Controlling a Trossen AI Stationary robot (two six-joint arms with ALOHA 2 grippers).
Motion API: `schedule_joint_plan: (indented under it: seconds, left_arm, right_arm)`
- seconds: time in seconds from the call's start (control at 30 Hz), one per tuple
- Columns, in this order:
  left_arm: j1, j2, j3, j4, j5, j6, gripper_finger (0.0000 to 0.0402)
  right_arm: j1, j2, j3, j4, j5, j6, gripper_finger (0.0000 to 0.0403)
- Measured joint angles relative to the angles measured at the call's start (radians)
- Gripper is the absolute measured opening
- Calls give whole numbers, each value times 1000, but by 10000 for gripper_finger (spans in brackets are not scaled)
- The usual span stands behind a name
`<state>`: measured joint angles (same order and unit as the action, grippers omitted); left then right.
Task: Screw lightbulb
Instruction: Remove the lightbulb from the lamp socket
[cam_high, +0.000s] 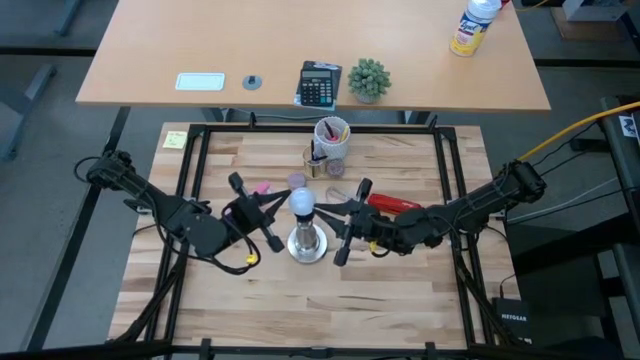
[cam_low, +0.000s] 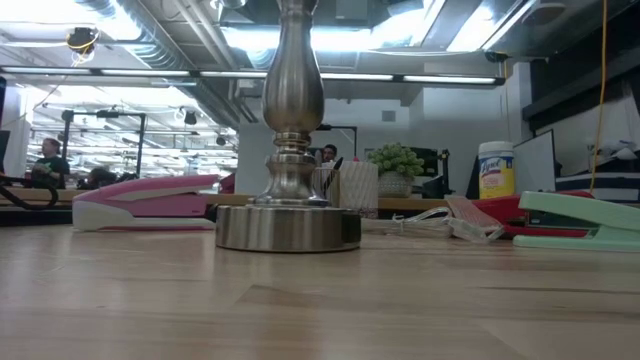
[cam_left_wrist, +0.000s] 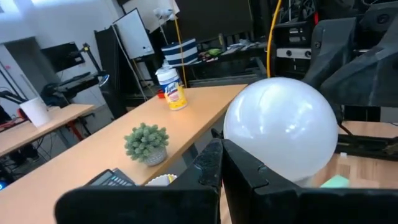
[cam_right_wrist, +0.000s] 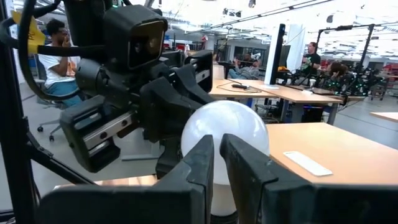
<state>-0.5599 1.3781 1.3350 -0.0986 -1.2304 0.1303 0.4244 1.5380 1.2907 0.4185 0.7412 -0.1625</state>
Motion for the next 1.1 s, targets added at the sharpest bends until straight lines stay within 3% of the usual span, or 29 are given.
schedule_joint_plan:
  seconds: [0.2,0.4,0.8,1.1]
  left_arm:
    - [-21,-1,0,-1,-5,0,1]
    - [-45,-1,0,3,20,-1,1]
    - [-91,2,0,7,19,-18,1]
    - [-143,2,0,15,-151,34,1]
  right_arm:
    - [-12,0,0,-1,9,0,48]
    - [-16,0,0,0,93,0,48]
    - [-55,5,0,-4,66,0,48]
    - [-21,-33,0,6,76,-55,48]
